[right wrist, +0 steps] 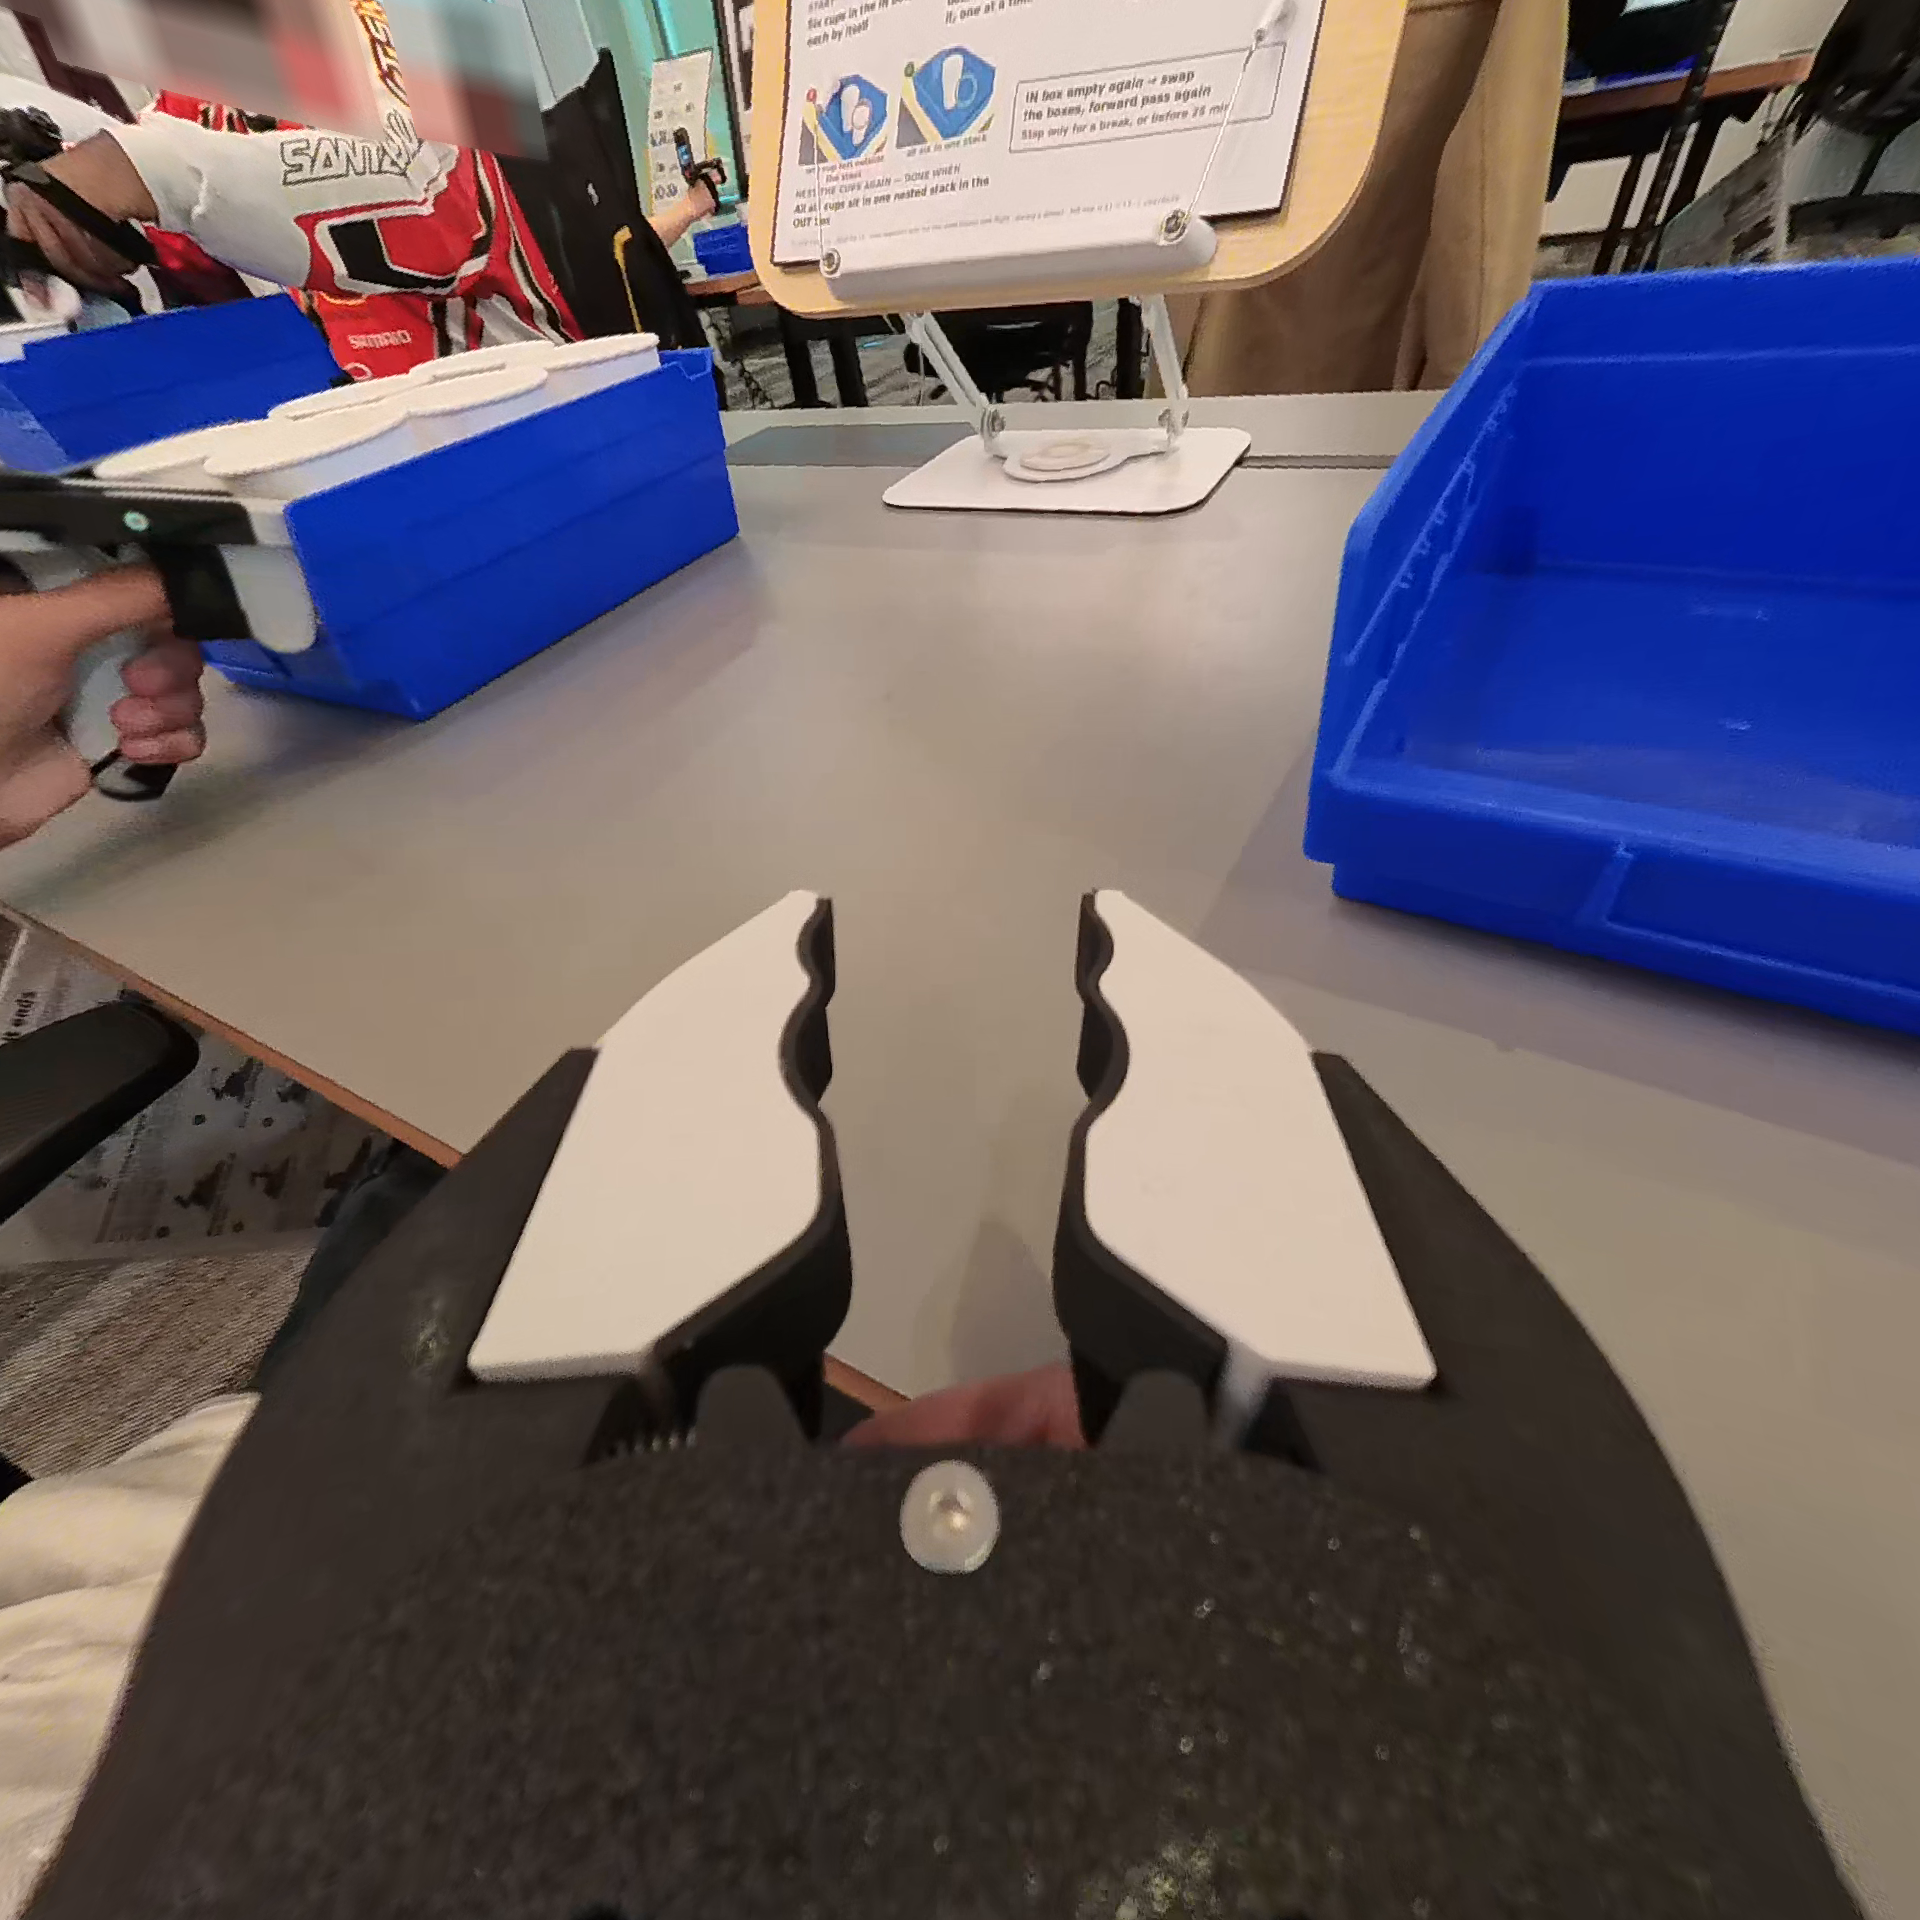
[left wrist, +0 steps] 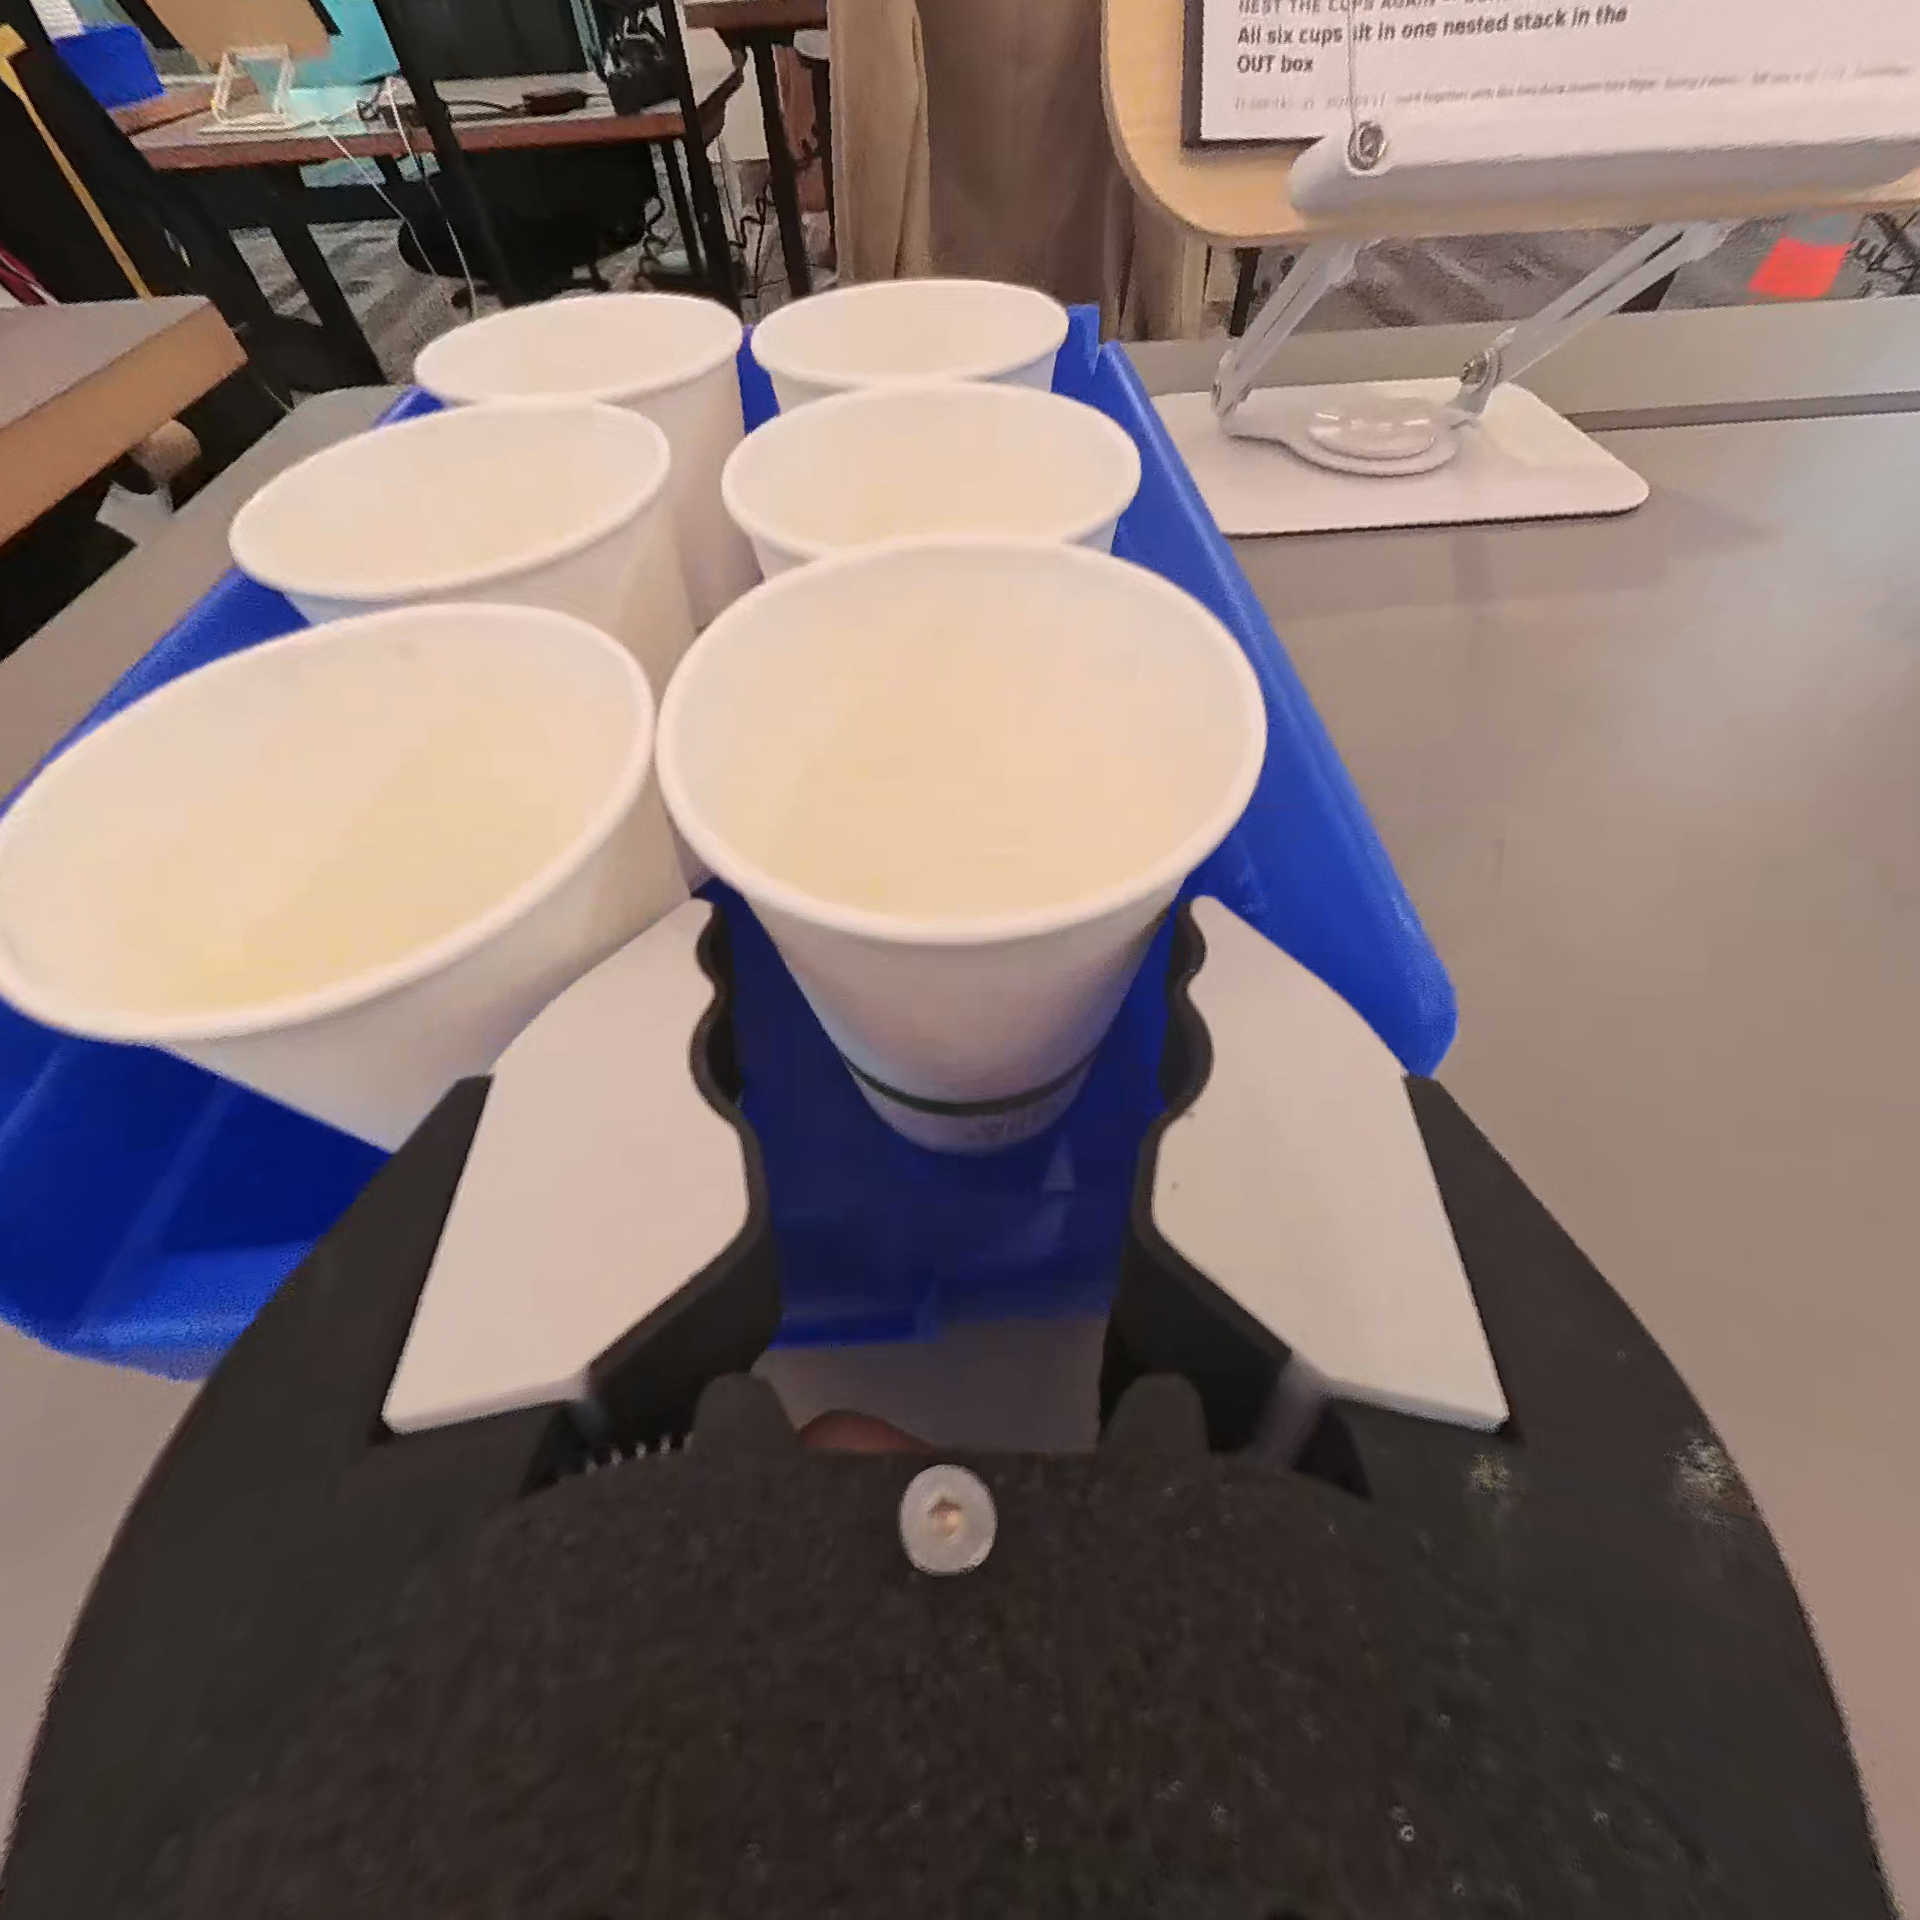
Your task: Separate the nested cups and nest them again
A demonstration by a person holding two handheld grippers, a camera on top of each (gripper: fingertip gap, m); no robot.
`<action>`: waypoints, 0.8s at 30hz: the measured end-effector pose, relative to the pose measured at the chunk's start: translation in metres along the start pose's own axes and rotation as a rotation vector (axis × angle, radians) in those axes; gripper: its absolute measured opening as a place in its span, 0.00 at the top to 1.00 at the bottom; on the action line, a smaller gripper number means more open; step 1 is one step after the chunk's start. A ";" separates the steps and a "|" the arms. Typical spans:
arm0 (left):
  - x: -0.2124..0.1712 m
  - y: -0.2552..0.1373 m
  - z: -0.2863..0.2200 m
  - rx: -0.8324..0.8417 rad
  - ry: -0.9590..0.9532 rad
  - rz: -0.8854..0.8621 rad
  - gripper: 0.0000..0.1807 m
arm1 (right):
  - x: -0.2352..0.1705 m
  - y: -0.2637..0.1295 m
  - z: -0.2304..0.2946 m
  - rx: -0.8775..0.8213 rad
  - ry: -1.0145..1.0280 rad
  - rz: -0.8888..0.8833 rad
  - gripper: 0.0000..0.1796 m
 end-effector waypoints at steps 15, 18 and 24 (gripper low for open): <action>0.017 -0.003 -0.001 -0.098 -0.019 -0.048 0.56 | 0.002 -0.002 0.003 0.053 0.009 0.009 0.76; 0.032 -0.025 0.005 -0.158 -0.019 -0.093 0.57 | 0.008 -0.004 0.004 0.114 -0.009 0.010 0.75; 0.083 -0.081 -0.010 -0.391 0.076 -0.186 0.57 | 0.053 -0.015 0.028 0.518 0.016 0.010 0.70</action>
Point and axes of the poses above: each gripper's, where its closed fingertips meet, y out along the fingers, x out of its top, z = x × y across the jaws, the point moved 1 cm from there along -y, back along the fingers, and after that the axes turned 1 degree about y, right-handed, at the moved point
